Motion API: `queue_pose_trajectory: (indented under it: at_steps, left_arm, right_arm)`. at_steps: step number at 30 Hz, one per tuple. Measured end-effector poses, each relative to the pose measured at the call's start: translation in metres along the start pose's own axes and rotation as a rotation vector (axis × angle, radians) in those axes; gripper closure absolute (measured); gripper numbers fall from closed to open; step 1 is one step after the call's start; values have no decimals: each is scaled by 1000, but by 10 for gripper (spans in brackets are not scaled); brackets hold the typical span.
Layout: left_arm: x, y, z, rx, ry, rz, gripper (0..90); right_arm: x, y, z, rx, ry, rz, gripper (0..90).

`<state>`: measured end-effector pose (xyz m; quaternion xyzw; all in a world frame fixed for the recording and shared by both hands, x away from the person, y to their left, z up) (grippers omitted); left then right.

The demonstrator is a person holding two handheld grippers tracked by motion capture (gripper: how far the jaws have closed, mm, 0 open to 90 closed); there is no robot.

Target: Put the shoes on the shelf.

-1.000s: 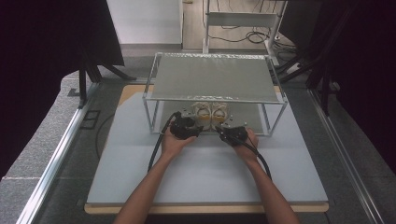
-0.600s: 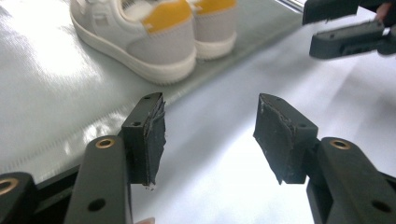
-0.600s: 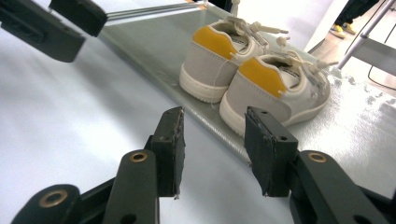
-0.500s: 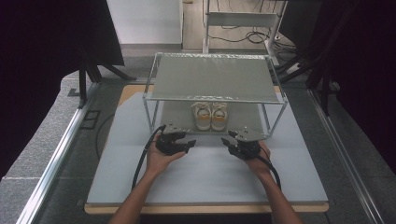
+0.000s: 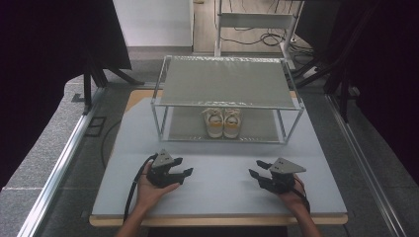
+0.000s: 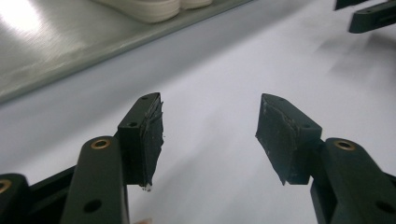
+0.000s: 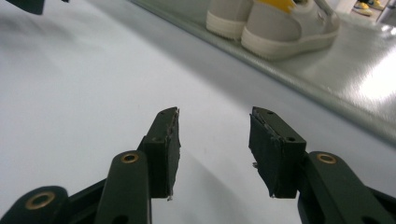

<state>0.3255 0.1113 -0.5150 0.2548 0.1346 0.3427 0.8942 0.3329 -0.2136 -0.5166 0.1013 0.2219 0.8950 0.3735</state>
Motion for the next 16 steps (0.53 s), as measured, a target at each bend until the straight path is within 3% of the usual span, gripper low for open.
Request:
queue_pose_trajectory:
  at_steps: [3,11,16]
  left_arm:
    - [4,2,-5,11,6,12,410]
    - [5,4,-5,-1,7,13,397]
    - [5,2,-6,1,15,13,368]
  right_arm:
    - [-1,4,-7,9,-13,-2,526]
    - [0,6,-4,-7,-8,-5,518]
    - [1,8,-2,-13,-9,-16,461]
Point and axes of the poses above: each handheld gripper's, and its own axes: y roughly backward along the jaws, z roughly out of its top, x roughly to its left, the point moved 6 cm from there along -y, roughly forward along the jaws, and after that the axes turned 5 degrees about -y, right-handed, at the moved point
